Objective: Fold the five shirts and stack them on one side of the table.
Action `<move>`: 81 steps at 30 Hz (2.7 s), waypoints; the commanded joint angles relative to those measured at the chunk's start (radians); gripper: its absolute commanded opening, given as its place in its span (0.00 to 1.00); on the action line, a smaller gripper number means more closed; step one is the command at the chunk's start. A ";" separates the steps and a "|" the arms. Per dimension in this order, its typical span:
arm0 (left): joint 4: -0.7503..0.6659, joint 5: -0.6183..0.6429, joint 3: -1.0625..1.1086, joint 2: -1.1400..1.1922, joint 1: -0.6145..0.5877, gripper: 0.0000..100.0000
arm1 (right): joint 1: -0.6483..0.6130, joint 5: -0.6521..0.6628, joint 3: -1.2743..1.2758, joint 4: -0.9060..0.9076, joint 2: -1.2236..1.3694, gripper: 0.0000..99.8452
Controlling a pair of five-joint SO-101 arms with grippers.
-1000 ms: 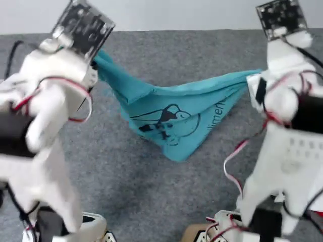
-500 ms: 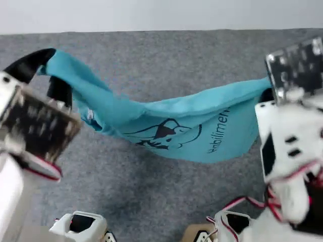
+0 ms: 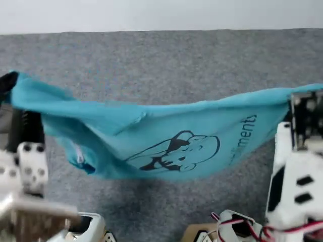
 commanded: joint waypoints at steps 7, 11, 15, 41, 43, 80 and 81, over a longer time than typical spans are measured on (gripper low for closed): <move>0.002 -0.120 -0.021 -0.147 -0.068 0.01 | 0.022 0.005 -0.038 -0.012 -0.124 0.01; -0.080 -0.120 -0.018 -0.187 -0.132 0.01 | 0.105 0.008 -0.038 -0.012 -0.160 0.01; -0.153 -0.120 -0.015 -0.204 -0.175 0.01 | 0.127 0.009 -0.038 -0.013 -0.193 0.01; -0.097 -0.118 0.168 -0.203 -0.216 0.01 | 0.125 0.058 0.198 -0.071 -0.205 0.01; -0.097 -0.117 0.236 -0.198 -0.216 0.01 | 0.125 0.080 0.273 -0.107 -0.205 0.01; -1.366 -0.026 1.216 0.485 -0.110 0.01 | -0.160 0.094 0.893 -1.185 0.484 0.01; -1.366 -0.015 1.156 0.537 -0.110 0.01 | -0.160 0.087 0.833 -1.185 0.539 0.01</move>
